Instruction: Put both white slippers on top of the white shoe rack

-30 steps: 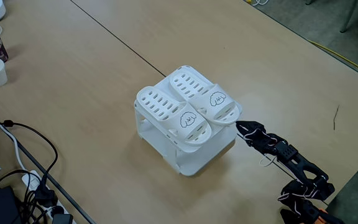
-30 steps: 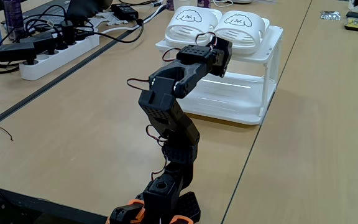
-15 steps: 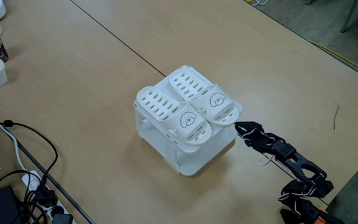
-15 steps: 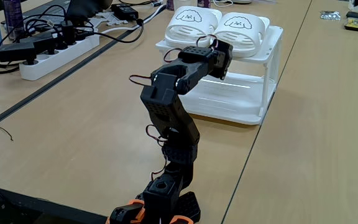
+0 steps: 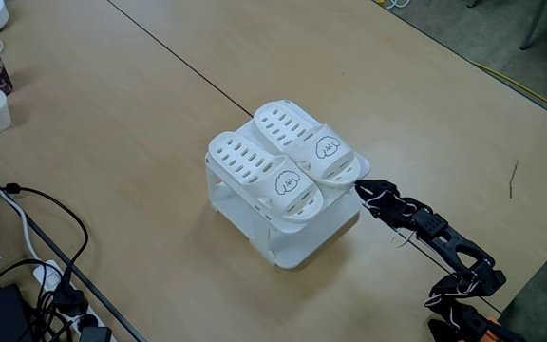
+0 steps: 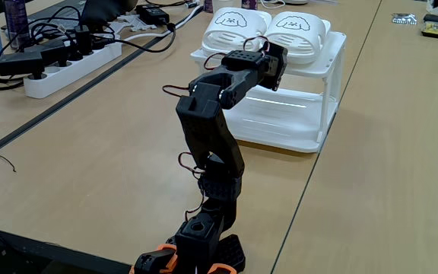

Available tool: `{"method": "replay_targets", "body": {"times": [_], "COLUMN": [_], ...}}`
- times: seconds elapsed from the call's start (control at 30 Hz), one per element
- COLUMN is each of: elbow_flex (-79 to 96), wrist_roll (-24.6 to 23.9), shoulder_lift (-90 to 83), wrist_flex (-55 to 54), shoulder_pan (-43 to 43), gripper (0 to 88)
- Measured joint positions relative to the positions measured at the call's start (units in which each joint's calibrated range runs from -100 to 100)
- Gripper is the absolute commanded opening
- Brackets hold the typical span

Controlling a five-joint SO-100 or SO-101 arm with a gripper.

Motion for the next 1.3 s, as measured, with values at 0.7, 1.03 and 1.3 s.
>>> {"method": "replay_targets", "body": {"times": [0.7,1.03,1.3], "elbow_flex": [15.99,44.56,58.85], "wrist_roll": [0.00,0.00,0.00], "shoulder_lift": [-17.24,-37.94,-50.89], "wrist_flex": [-0.34,-27.73,-54.68], "shoulder_pan": [0.00,0.00,-3.97], "gripper": [0.8,0.8,0.8]}}
